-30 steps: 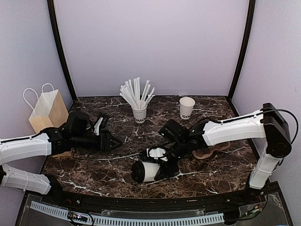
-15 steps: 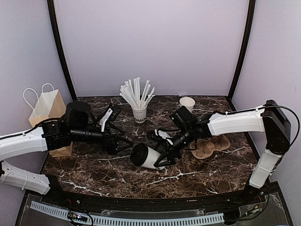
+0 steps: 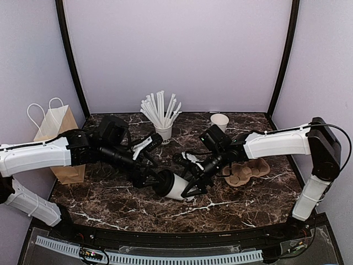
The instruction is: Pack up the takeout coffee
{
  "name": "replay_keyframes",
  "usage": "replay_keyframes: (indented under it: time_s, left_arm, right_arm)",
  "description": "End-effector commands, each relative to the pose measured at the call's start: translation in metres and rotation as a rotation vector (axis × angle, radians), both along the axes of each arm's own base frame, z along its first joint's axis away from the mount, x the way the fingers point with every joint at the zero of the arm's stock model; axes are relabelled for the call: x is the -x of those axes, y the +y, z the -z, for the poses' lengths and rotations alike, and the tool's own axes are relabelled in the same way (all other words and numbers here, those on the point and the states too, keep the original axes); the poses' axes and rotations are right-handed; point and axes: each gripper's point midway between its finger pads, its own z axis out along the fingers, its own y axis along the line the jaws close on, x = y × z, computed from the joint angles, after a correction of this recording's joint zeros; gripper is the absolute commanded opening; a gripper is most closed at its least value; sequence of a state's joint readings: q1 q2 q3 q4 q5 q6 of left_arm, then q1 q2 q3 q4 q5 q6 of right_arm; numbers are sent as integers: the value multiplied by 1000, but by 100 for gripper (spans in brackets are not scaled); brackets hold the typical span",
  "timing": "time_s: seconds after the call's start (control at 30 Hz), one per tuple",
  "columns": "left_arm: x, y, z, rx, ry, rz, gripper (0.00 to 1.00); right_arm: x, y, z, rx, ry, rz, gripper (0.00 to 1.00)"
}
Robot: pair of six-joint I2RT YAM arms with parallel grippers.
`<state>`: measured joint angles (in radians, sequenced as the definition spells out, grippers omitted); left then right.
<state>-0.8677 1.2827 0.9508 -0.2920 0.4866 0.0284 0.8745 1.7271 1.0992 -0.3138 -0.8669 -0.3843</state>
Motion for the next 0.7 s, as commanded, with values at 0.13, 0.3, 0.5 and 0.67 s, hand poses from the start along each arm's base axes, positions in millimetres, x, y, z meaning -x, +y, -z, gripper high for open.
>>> replay_keyframes:
  time_s: [0.13,0.3,0.5,0.67]
  left_arm:
    - [19,-4,2,-14,21,94,91]
    - [19,-6,6,-23,14,92,90]
    - [15,-10,6,-7,0,79,87]
    - [8,-12,8,-17,-11,49,85]
  right_arm:
    - [-4,3,-15,-45,9,-9,73]
    - [-6,3,-14,-47,25,-1,73]
    - [-8,2,-16,-51,33,3,73]
    - [-7,2,-13,-47,36,2,73]
